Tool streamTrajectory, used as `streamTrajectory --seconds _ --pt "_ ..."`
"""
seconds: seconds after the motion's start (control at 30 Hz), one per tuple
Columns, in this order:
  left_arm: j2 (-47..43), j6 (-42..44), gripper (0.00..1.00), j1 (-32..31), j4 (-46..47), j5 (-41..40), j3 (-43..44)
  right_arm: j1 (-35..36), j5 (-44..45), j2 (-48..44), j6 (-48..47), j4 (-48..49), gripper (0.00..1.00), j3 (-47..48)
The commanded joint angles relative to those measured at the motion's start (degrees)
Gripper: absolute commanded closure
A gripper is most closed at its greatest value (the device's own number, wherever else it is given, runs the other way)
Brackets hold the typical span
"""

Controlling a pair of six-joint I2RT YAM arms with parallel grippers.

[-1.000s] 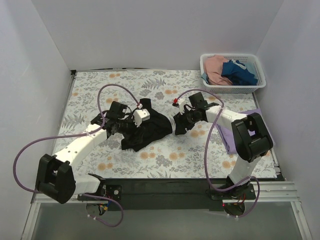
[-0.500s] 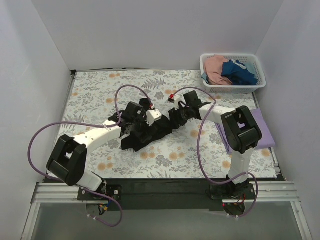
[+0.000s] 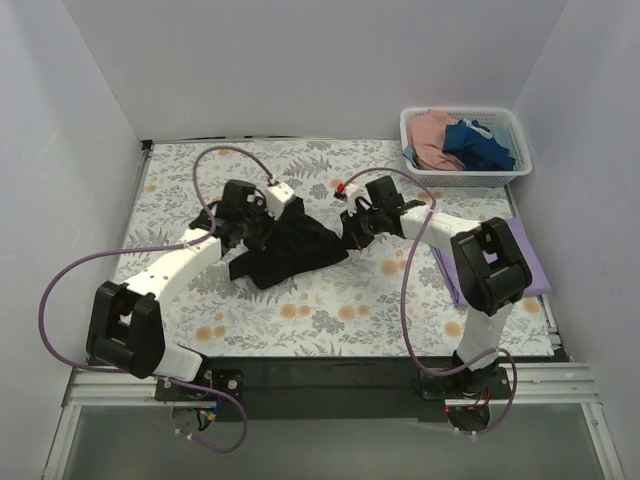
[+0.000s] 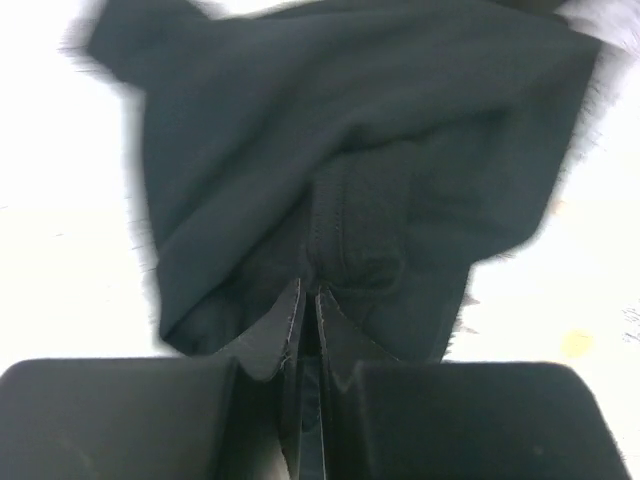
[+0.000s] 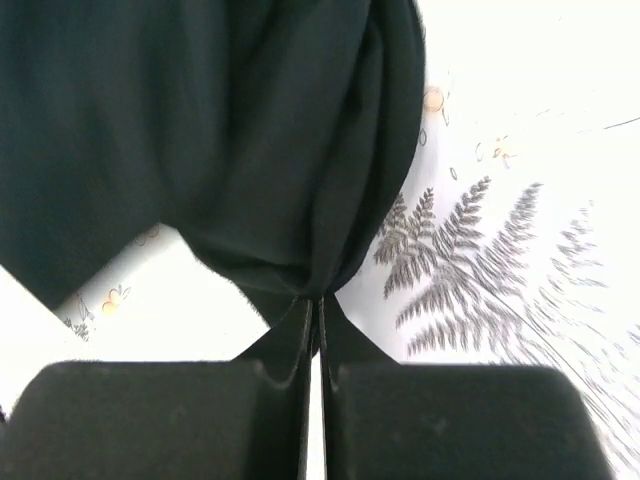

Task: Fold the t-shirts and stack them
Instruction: Flatten the tshirt out

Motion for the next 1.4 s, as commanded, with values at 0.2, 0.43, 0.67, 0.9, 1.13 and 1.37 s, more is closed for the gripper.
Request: streamTrajectory --seconds 0.2,0.43,0.67,0.9,1.13,1.37 --pt "-14.35 1.97 1.0 18.96 -8.12 9.55 9.29 -3.5 5.46 -25.46 -12.47 -11.99 0.99 3.0" --pt "-16.47 2.39 1.0 28.72 -10.06 7.71 -1.15 -5.0 7.91 -32.96 -24.93 -18.77 0.99 -5.59" --pt "-12.43 4.69 0.63 35.74 -14.79 15.51 -3.9 -4.47 6.07 -30.07 -28.39 -25.27 0.99 -9.56" --pt "-10.5 4.27 0.38 35.93 -22.18 28.44 1.11 -2.1 0.62 -31.2 -29.09 -28.26 0.99 -16.23" --pt "-4.09 -9.52 0.25 23.11 -17.71 25.56 8.06 -0.08 0.18 -31.12 -29.62 -28.26 0.99 -19.49" --pt "9.53 -18.77 0.18 15.28 -15.86 24.76 17.2 0.54 2.64 -28.48 -28.92 -27.91 0.99 -18.79"
